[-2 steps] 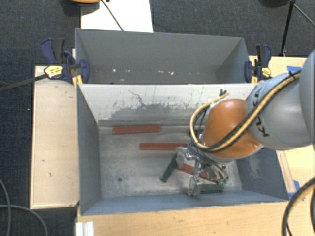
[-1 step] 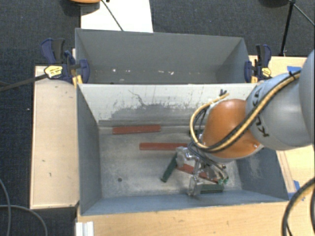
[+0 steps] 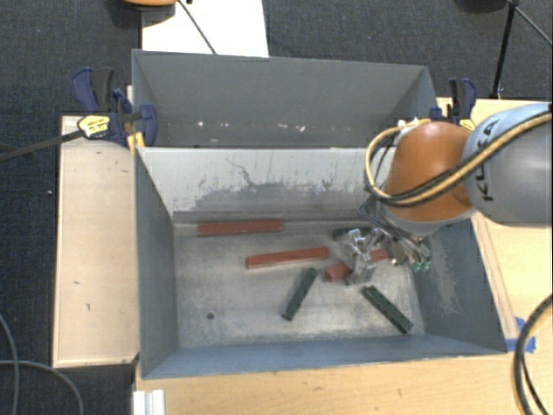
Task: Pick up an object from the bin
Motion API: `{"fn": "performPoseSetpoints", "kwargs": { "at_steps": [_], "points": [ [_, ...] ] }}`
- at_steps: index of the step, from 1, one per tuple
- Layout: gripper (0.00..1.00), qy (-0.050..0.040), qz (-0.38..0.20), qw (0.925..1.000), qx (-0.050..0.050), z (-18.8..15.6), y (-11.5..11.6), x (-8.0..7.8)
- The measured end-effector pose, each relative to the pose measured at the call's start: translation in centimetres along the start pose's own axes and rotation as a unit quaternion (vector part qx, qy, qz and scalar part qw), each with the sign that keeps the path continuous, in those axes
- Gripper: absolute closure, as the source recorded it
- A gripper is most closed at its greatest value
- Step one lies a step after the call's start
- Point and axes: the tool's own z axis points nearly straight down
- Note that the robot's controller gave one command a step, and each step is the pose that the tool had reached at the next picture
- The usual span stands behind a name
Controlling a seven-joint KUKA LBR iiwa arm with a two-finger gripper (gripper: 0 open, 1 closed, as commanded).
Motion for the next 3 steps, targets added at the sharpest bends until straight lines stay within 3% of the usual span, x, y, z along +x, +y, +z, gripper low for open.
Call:
{"fn": "performPoseSetpoints", "kwargs": {
  "at_steps": [1, 2, 3],
  "points": [
    [1.0, 0.0001, 0.001, 1.0, 0.0, 0.0, 0.0, 0.0],
    [1.0, 0.0015, -0.011, 0.9999, -0.001, -5.0, -4.9, -0.8],
    [1.0, -0.0005, -0.008, 1.0, 0.001, -7.2, -6.8, -0.7]
  ]
}}
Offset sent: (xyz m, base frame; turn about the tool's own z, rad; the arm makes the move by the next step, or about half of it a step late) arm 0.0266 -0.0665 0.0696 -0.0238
